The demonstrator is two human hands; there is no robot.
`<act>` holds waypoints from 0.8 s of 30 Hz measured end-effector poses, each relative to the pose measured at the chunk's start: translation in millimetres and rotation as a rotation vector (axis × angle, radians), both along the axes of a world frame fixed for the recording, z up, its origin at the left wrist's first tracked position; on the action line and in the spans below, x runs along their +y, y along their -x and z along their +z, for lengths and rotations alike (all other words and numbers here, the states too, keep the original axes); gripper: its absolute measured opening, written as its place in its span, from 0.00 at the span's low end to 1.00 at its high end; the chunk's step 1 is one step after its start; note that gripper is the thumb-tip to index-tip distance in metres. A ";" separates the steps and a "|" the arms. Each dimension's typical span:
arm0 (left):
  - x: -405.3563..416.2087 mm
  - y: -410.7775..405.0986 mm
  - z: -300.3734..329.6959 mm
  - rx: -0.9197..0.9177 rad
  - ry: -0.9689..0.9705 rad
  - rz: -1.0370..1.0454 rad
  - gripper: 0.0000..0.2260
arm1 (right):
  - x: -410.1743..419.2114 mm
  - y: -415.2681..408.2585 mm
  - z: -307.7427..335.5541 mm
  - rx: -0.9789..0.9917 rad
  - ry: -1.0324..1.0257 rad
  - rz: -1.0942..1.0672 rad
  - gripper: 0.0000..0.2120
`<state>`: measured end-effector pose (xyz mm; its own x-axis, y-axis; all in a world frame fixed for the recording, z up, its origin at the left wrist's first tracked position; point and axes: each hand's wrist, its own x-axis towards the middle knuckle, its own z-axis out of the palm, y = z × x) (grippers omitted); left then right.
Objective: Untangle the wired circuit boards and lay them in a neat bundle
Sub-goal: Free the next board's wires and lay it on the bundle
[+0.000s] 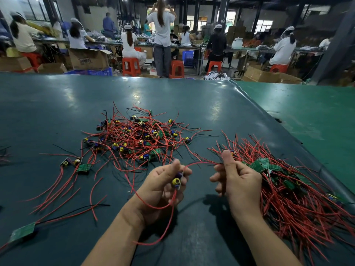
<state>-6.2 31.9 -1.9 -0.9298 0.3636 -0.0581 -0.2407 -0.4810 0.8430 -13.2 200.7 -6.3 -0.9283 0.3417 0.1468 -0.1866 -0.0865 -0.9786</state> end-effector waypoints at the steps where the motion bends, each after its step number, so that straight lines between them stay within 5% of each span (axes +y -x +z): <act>1: 0.0 0.8 0.6 -0.007 -0.053 0.030 0.26 | -0.7 0.0 1.5 -0.016 0.080 0.050 0.21; 4: -0.6 1.0 -0.1 -0.036 -0.215 0.138 0.25 | -3.5 0.5 0.1 -0.085 0.146 0.223 0.14; 8: -0.6 1.6 -1.0 -0.111 -0.435 0.225 0.25 | -16.9 -9.7 -8.2 -0.127 -0.093 0.537 0.02; 10: -1.5 2.5 -1.2 -0.103 -0.448 0.229 0.24 | -22.3 -12.9 -7.3 -0.127 0.001 0.623 0.10; 14: 4.3 2.3 -2.9 0.014 -0.268 0.232 0.06 | -16.1 -5.7 -3.7 -0.102 0.203 0.538 0.13; 18: 12.7 1.3 -9.0 0.099 -0.082 0.244 0.09 | -15.2 -3.4 -5.9 -0.132 0.257 0.401 0.04; 24: 15.2 2.1 -14.6 0.175 0.131 0.280 0.08 | -18.8 -2.1 -5.0 -0.160 0.288 0.287 0.06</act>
